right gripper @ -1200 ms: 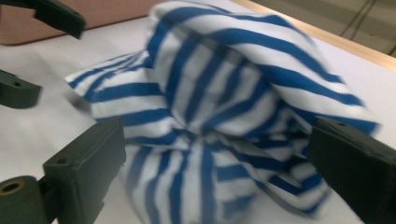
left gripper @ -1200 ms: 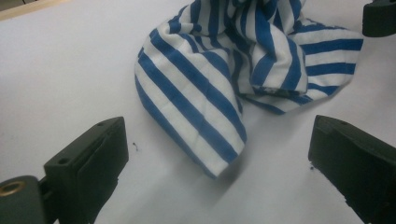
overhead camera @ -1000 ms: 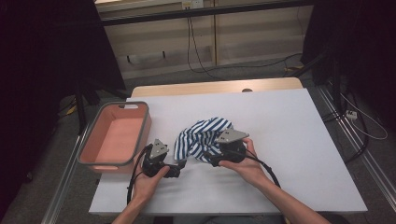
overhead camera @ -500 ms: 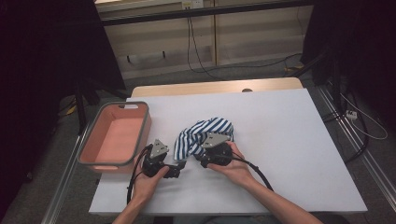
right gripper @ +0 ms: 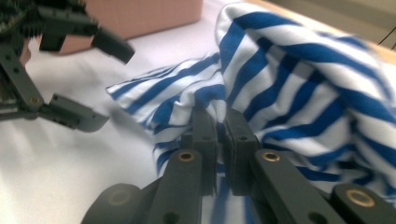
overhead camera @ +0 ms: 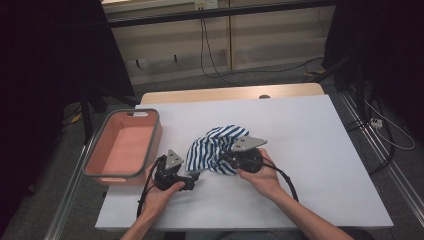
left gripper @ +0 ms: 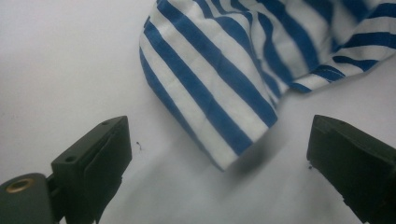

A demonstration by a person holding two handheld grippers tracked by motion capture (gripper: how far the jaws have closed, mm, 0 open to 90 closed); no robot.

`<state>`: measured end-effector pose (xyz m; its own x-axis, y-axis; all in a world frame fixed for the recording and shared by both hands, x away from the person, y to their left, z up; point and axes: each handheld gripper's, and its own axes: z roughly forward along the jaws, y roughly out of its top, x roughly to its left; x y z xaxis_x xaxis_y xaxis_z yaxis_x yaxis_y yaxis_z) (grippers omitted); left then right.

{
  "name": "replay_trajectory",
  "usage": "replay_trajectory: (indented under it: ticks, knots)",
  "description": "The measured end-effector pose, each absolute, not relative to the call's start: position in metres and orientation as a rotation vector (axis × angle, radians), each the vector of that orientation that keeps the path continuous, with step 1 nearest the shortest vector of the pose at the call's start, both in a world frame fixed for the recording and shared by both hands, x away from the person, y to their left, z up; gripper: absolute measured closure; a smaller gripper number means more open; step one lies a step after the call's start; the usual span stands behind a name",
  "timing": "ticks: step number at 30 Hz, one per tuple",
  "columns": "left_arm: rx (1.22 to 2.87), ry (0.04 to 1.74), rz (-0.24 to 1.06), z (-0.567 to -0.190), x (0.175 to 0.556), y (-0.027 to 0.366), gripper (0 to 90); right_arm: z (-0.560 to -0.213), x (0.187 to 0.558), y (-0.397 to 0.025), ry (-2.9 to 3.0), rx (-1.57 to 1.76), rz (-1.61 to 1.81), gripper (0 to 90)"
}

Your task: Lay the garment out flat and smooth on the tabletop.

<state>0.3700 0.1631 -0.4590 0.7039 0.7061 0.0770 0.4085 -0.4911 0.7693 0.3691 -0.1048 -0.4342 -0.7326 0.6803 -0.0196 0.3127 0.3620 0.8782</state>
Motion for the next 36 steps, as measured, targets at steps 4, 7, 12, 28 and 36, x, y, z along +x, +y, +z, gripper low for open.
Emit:
replay_trajectory:
  ticks: [4, 7, 12, 28, 36]
  knots:
    - [2.154, 0.843, 0.491, -0.460, 0.370, 0.161, 6.8, -0.428, 0.368, -0.115, 2.225, 0.870, 1.336, 85.0]
    - [2.156, 0.844, 0.494, -0.461, 0.370, 0.160, 6.8, -0.425, 0.369, -0.121, 2.204, 0.888, 1.344, 85.0]
    - [2.163, 0.854, 0.510, -0.461, 0.369, 0.159, 8.6, -0.421, 0.370, -0.132, 2.169, 0.904, 1.347, 85.1]
    - [2.002, 0.915, 0.340, -0.442, 0.402, 0.148, 68.9, -0.401, 0.382, -0.168, 2.023, 0.990, 1.367, 85.2]
    - [1.935, 0.873, 0.344, -0.417, 0.414, 0.138, 84.7, -0.398, 0.386, -0.185, 1.967, 1.035, 1.344, 85.1]
